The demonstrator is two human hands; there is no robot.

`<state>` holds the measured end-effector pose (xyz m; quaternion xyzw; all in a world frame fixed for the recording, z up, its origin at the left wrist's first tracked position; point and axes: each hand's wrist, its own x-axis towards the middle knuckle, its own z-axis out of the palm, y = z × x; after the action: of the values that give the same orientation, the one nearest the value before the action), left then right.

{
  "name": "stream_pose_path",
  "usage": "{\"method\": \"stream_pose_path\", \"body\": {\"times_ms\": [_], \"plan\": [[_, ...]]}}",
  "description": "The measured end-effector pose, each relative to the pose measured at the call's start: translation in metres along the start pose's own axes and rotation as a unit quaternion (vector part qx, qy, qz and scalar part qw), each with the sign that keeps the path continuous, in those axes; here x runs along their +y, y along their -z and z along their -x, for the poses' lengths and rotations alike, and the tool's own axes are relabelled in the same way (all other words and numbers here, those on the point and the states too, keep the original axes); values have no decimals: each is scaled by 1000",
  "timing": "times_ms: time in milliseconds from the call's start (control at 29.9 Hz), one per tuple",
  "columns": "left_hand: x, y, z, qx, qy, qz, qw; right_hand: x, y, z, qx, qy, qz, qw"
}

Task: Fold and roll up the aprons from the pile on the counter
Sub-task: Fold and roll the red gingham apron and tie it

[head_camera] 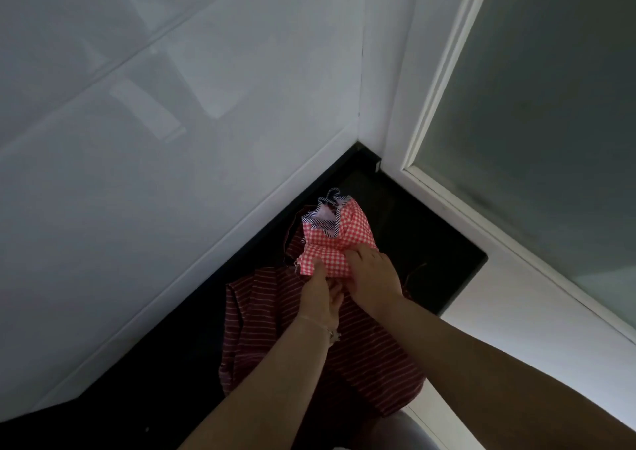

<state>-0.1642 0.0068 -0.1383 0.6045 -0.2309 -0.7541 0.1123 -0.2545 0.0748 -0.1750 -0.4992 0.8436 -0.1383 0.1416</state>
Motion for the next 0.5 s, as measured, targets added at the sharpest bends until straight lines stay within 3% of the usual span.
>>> {"method": "stream_pose_path", "body": {"times_ms": [67,234,502], "plan": [[6,-1,-1,-77,-26,13,997,-7,8,0,-35,-28,-84,995],[20,20,1,-189,-103,7,977,-22,40,4,-122,-30,-281,952],[44,38,41,-272,-114,6,956,-50,78,14,-173,-55,-486,855]]}}
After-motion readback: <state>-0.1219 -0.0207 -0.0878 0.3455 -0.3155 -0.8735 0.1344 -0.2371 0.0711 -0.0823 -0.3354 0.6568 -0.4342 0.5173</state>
